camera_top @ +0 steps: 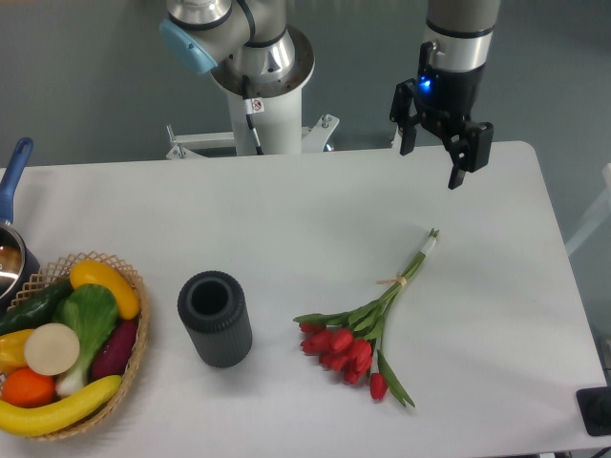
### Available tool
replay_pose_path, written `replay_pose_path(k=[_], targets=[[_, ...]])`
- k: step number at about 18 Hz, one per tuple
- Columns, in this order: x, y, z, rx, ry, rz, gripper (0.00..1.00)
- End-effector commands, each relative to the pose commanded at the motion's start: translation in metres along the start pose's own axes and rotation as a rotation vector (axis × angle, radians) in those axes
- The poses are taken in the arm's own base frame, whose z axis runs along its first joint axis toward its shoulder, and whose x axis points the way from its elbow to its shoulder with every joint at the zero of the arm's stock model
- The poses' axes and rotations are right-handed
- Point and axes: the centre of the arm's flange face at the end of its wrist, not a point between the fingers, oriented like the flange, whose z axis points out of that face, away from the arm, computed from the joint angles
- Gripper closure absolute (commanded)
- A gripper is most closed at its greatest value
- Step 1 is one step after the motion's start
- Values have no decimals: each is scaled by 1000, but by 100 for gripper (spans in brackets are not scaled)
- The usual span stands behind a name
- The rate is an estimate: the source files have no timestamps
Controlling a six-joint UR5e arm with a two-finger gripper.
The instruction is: Pick up the flowers from the table
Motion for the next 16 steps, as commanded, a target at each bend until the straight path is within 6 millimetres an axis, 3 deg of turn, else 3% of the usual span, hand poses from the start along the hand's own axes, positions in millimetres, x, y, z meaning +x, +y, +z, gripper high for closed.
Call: replay_pose_path(k=[7,13,16], targets=[[2,-6,3,4,3,-28,0],[5,-15,18,48,-24,-294,0],[8,-37,34,83,-18,-376,0]])
